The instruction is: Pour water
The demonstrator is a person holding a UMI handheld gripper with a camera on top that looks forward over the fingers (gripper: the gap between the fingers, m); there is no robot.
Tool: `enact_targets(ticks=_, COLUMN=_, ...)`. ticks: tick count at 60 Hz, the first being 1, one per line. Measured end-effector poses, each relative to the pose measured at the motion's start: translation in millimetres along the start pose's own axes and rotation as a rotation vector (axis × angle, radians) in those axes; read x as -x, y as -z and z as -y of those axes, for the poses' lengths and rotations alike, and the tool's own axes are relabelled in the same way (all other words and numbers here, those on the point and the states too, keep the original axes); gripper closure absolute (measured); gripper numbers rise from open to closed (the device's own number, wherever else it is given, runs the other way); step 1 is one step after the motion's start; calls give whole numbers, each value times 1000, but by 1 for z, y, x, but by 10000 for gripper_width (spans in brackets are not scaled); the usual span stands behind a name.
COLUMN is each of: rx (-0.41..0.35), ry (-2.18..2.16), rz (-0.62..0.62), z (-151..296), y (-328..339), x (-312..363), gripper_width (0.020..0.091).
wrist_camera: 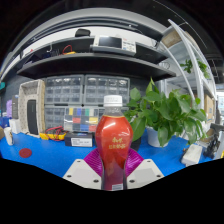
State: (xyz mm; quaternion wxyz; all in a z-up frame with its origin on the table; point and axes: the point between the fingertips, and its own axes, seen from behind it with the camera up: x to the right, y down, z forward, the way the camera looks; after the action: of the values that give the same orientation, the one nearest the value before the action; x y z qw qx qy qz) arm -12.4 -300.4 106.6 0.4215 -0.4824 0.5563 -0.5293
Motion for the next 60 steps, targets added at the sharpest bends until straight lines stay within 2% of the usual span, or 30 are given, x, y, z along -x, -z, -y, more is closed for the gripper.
enact_targets(ticks=13, rx=21, ry=99, rz=27, z=12, y=0, x=32, gripper_width=856)
enact_targets(ticks=27, rx=4, ry=464, rz=121, z=34, y=-15, x=147, gripper_width=856)
enact_targets(ticks=34, rx=-36, ry=669, rz=180, z=50, y=-23, x=221, gripper_width=855)
enact_targets(ticks=46, rx=-171, ry=1096, rz=255, z=68, y=-30, x=343, gripper_width=854)
enact_targets(ticks=60, rx=-312, ry=1537, rz=277, z=71, y=-26, x=438, gripper_width=845)
